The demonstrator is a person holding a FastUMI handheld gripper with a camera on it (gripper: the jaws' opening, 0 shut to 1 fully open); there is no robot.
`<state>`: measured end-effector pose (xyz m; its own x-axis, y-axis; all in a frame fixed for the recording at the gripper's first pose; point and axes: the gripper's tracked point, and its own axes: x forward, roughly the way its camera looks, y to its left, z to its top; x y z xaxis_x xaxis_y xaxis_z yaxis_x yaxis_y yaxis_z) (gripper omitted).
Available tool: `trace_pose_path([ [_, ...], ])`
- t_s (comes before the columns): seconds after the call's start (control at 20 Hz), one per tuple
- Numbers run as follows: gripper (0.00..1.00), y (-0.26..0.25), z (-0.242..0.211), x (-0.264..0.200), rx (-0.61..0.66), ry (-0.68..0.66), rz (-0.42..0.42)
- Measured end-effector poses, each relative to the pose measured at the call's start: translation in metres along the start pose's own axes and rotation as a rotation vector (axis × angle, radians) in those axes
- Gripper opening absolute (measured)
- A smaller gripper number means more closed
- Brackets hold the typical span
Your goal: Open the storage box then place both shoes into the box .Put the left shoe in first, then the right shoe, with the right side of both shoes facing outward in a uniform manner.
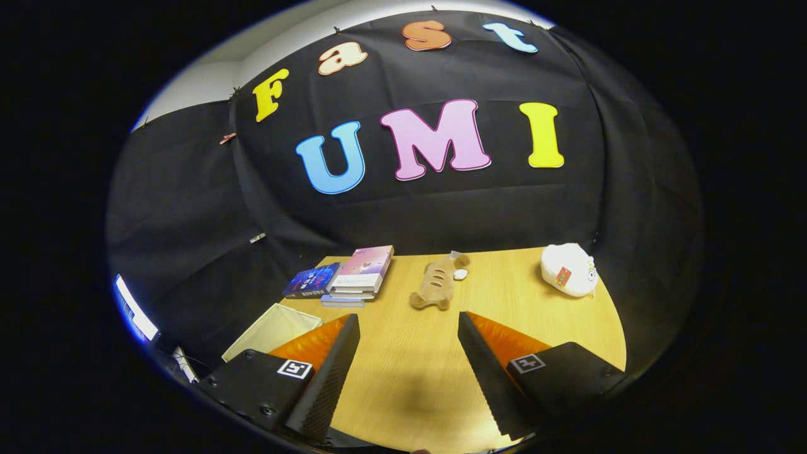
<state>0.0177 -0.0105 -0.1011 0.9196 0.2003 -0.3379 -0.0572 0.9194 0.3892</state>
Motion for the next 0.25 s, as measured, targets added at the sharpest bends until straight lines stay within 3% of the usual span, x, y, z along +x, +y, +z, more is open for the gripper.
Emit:
trace_pose_path([
  [0.25, 0.97, -0.0047, -0.0026, 0.0041, -0.028, 0.012, 0.020],
])
